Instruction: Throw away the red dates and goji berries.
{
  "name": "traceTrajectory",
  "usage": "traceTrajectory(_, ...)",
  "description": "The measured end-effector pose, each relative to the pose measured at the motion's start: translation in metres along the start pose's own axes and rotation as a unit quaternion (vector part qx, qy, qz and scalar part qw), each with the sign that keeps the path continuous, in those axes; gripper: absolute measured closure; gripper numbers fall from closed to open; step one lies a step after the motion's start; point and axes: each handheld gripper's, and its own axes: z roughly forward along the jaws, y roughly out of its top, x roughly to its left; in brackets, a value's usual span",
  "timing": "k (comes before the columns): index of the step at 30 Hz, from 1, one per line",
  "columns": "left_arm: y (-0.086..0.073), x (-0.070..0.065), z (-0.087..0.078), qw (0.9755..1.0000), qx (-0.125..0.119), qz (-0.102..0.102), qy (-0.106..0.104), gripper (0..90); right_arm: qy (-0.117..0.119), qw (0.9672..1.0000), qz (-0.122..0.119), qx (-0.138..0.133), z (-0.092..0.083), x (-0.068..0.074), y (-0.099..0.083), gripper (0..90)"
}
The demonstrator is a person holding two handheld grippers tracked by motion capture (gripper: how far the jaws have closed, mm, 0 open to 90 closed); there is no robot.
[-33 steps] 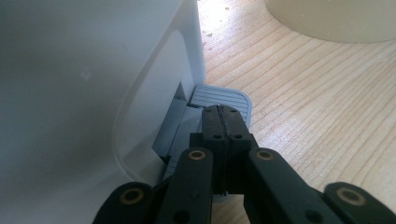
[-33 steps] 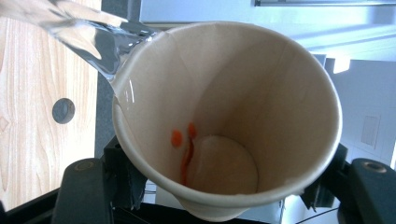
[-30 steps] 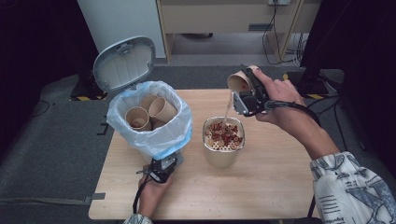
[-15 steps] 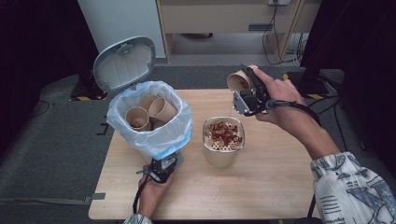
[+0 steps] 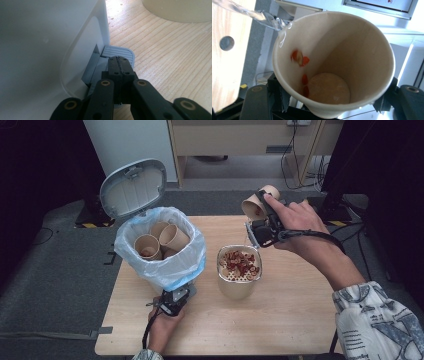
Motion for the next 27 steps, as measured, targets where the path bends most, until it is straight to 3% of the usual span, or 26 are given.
traceTrajectory(15, 0.0001, -0.0001, 0.0000, 1.0000, 0.000, 0.001, 0.000, 89.2, -0.022, 0.9995, -0.021, 0.009, -0.0031, -0.0062, -0.0027, 31.1)
traceTrajectory(27, 0.0001, -0.0001, 0.0000, 1.0000, 0.000, 0.001, 0.001, 89.2, -0.024, 0.9995, -0.017, 0.009, -0.0042, -0.0082, -0.0037, 31.2)
